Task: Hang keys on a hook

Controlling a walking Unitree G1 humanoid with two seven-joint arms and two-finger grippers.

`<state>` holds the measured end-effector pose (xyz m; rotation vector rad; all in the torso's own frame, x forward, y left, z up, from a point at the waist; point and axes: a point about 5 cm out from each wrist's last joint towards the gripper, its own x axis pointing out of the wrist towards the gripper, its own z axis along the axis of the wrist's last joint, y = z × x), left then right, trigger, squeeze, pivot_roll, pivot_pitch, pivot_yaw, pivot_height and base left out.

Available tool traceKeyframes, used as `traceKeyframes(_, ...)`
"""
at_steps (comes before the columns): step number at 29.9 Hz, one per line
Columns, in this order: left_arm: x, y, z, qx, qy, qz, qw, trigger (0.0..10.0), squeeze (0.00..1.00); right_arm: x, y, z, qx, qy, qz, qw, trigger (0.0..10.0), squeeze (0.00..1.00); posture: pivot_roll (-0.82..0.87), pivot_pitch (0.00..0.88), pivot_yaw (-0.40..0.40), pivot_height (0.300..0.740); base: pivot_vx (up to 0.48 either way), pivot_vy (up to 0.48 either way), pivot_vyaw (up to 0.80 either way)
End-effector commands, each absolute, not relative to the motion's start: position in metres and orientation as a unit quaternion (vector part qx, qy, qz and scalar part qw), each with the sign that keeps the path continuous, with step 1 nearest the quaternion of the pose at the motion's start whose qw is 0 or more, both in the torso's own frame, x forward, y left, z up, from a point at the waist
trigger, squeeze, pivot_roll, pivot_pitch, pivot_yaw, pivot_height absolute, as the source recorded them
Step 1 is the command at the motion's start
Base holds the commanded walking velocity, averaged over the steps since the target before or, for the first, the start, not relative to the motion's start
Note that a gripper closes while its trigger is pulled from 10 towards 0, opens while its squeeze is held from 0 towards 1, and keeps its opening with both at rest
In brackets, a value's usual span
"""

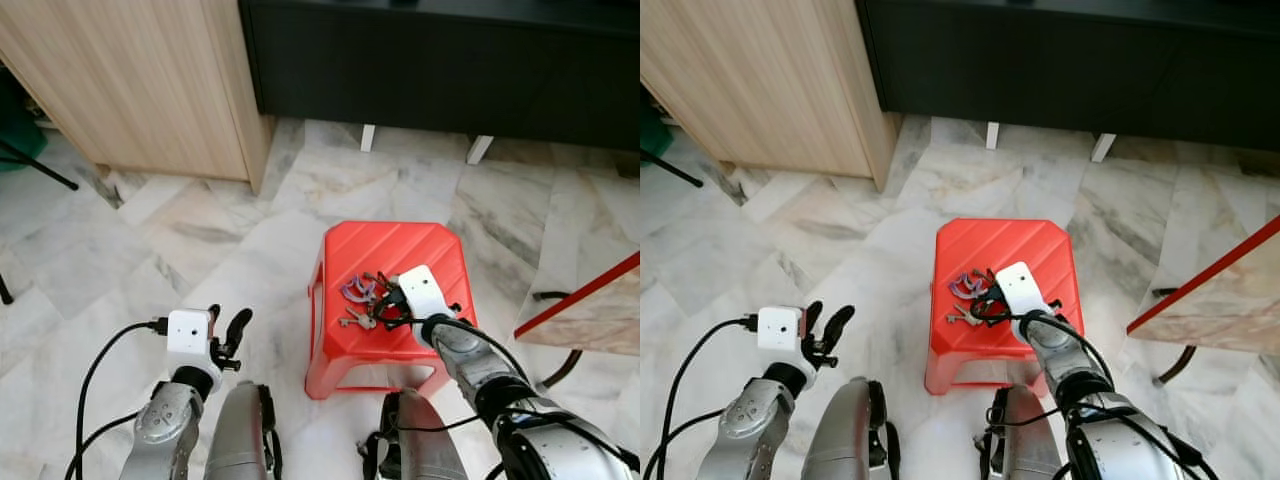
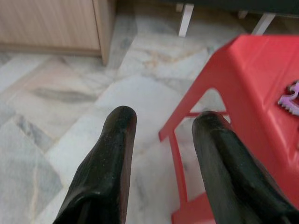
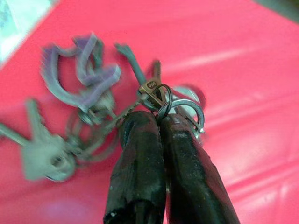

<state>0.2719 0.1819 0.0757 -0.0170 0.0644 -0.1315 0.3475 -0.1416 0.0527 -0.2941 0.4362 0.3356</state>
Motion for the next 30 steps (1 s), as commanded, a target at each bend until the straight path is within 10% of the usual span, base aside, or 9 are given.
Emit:
traceKeyframes(1, 0.271, 0.183, 0.068, 0.002, 0.043, -0.063, 0.997, 10.0, 0.00, 0.348, -0.140, 0.053, -0.133, 0.215, 0.169, 0.953, 0.0, 0.00, 0.06, 0.155, -0.044, 0.626, 0.000, 0.000, 0.00)
traceKeyframes(14, 0.278, 0.180, 0.066, 0.002, 0.033, -0.068, 0.997, 10.0, 0.00, 0.331, -0.153, 0.029, -0.133, 0.283, 0.140, 0.940, 0.0, 0.00, 0.06, 0.144, -0.040, 0.626, 0.000, 0.000, 0.00)
traceKeyframes(15, 0.278, 0.181, 0.065, 0.003, 0.033, -0.068, 0.997, 10.0, 0.00, 0.331, -0.154, 0.029, -0.125, 0.284, 0.133, 0.941, 0.8, 0.00, 0.06, 0.144, -0.040, 0.626, 0.000, 0.000, 0.00)
traceKeyframes(16, 0.277, 0.181, 0.065, 0.003, 0.033, -0.068, 0.997, 10.0, 0.00, 0.331, -0.155, 0.028, -0.119, 0.286, 0.129, 0.942, 6.0, 0.00, 0.07, 0.148, -0.038, 0.626, 0.000, 0.000, 0.00)
traceKeyframes(18, 0.276, 0.182, 0.064, 0.004, 0.034, -0.068, 0.997, 10.0, 0.00, 0.331, -0.156, 0.028, -0.114, 0.287, 0.120, 0.943, 9.9, 0.00, 0.07, 0.150, -0.037, 0.626, 0.000, 0.000, 0.00)
traceKeyframes(30, 0.267, 0.182, 0.058, 0.009, 0.044, -0.072, 0.996, 10.0, 0.00, 0.325, -0.156, 0.021, -0.119, 0.305, 0.109, 0.939, 10.0, 0.10, 0.08, 0.178, -0.031, 0.626, 0.000, 0.000, 0.00)
